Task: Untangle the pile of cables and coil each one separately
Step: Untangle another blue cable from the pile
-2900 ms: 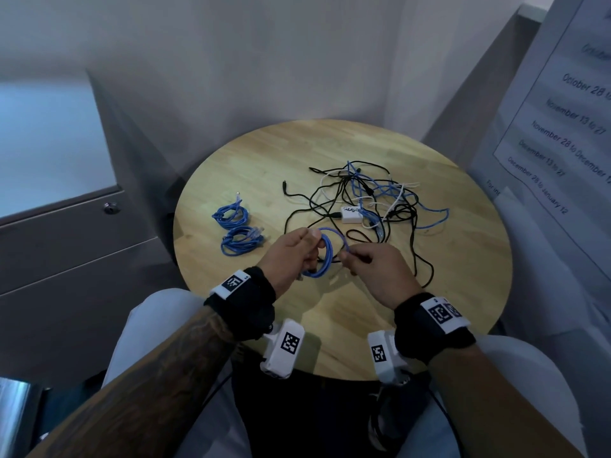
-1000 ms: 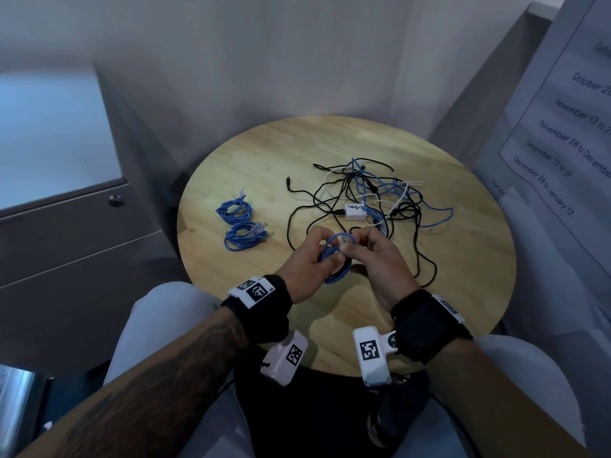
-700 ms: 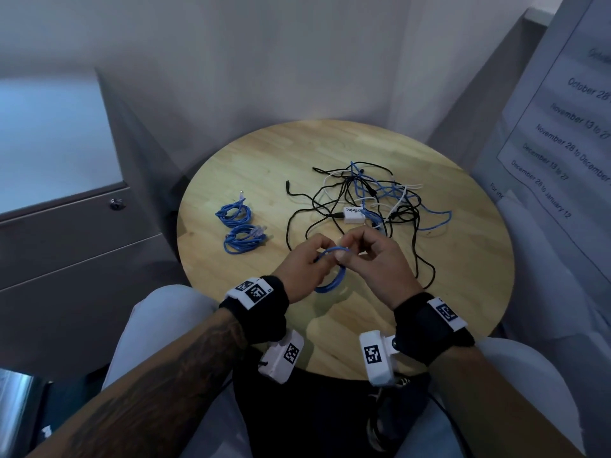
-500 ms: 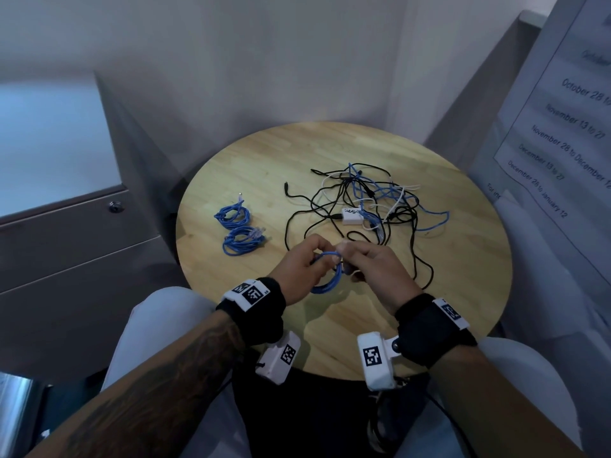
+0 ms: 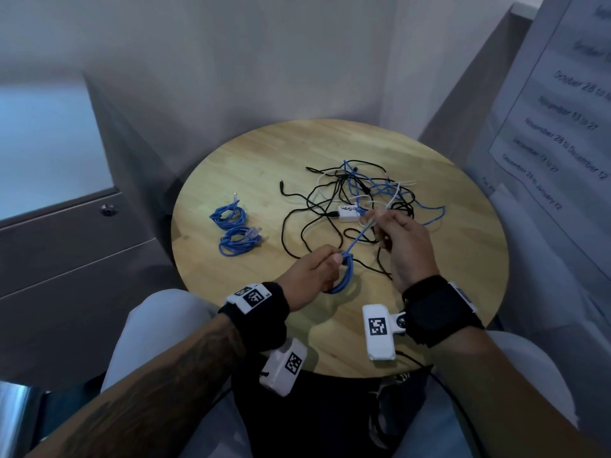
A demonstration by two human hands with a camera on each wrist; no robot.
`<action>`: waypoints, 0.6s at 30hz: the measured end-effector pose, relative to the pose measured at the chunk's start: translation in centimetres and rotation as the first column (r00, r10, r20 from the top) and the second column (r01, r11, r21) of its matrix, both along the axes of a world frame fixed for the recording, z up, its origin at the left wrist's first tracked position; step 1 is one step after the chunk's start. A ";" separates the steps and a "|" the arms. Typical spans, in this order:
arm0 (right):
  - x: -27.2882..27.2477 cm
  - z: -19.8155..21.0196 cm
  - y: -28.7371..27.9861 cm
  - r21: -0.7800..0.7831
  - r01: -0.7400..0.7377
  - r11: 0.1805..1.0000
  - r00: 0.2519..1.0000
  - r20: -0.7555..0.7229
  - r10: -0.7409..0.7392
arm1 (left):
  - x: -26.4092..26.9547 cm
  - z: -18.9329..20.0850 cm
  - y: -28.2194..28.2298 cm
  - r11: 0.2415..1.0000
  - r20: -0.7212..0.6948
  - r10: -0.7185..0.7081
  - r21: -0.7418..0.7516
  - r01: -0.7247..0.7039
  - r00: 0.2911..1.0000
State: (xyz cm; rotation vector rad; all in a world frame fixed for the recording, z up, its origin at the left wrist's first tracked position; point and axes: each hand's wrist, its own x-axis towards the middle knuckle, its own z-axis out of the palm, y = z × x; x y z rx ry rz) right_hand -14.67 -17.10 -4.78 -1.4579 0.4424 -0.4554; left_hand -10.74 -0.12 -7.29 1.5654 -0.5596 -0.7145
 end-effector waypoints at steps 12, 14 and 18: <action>-1.2 -1.0 1.9 -0.274 -0.320 0.907 0.934 -0.252 0.254 | 2.5 0.8 1.7 0.977 -0.253 0.068 -0.180 -0.116 0.965; -1.1 -1.1 2.7 -0.148 -0.341 0.928 0.912 -0.294 0.288 | 2.7 0.6 1.7 0.979 -0.186 0.131 -0.134 -0.157 0.974; -1.2 -1.0 2.9 0.026 -0.413 0.910 0.857 -0.327 0.398 | 2.7 0.1 1.6 0.977 -0.059 0.188 -0.091 -0.192 0.980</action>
